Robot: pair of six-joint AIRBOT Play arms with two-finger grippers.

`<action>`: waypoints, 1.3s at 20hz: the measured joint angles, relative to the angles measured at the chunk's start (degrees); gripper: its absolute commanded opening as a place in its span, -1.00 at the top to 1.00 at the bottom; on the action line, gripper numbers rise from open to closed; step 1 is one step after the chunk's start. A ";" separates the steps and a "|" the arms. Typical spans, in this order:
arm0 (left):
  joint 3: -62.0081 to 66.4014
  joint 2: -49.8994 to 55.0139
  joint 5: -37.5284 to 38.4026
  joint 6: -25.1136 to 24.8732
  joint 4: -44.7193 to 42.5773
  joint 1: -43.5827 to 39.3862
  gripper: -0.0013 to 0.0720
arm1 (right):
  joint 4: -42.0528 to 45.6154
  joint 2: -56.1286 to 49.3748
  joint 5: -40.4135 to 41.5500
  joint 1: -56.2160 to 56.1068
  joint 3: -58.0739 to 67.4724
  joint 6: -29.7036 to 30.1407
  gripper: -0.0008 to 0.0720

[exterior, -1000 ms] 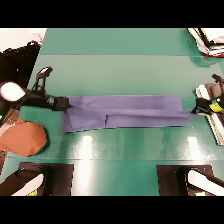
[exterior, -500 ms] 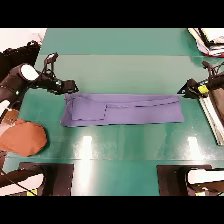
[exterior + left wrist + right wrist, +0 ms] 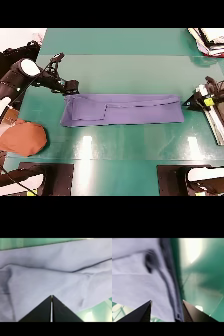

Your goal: Fold the shirts.

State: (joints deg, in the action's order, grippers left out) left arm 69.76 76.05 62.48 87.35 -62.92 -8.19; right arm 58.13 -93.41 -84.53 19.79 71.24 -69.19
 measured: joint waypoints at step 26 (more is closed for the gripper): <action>12.70 25.70 -15.02 0.22 8.63 -26.21 0.90 | -8.72 14.69 -2.01 -28.85 25.81 -10.80 0.94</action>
State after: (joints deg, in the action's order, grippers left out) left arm 82.46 101.75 47.46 87.57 -54.28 -34.39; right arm 49.41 -78.72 -86.54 -9.06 97.06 -79.99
